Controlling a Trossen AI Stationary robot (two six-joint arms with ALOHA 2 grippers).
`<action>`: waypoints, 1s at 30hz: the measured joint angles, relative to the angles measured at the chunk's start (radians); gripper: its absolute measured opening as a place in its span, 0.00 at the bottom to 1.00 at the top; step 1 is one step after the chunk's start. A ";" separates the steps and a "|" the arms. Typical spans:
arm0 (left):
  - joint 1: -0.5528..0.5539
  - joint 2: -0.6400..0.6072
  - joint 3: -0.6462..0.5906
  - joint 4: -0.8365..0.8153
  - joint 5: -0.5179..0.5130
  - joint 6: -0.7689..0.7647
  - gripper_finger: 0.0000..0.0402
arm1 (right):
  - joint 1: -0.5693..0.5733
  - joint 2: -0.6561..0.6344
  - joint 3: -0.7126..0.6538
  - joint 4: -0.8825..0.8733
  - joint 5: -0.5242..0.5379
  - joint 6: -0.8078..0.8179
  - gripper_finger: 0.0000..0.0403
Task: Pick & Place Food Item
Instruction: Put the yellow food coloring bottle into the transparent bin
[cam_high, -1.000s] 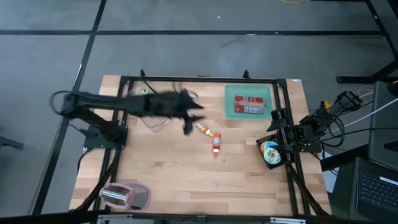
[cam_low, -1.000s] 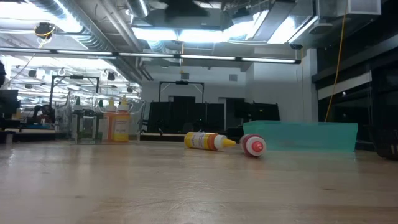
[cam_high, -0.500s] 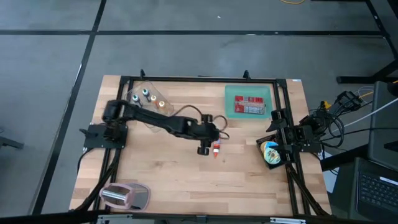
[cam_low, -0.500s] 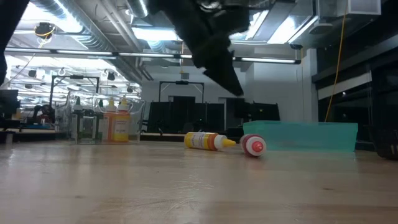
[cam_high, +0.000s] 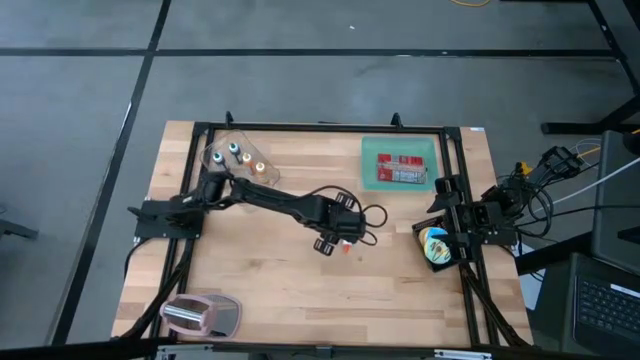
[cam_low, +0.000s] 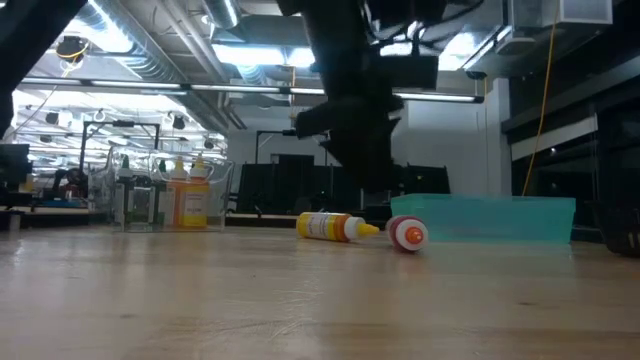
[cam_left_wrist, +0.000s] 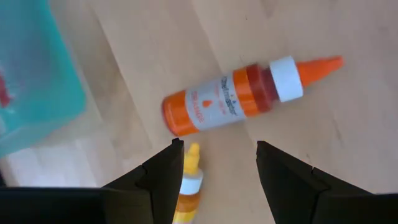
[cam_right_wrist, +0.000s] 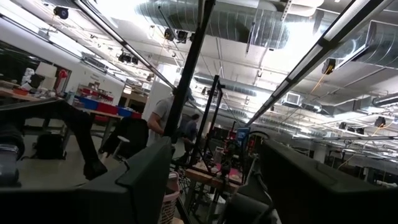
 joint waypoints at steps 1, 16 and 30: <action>0.004 0.007 0.000 0.000 0.002 0.007 0.49 | 0.000 0.000 0.000 0.000 0.000 0.001 0.60; 0.031 0.084 -0.002 -0.001 -0.009 0.053 0.49 | 0.000 0.000 0.000 0.000 0.000 -0.003 0.60; 0.032 0.110 -0.002 0.000 -0.159 0.082 0.45 | 0.000 0.000 0.000 -0.001 0.000 -0.003 0.60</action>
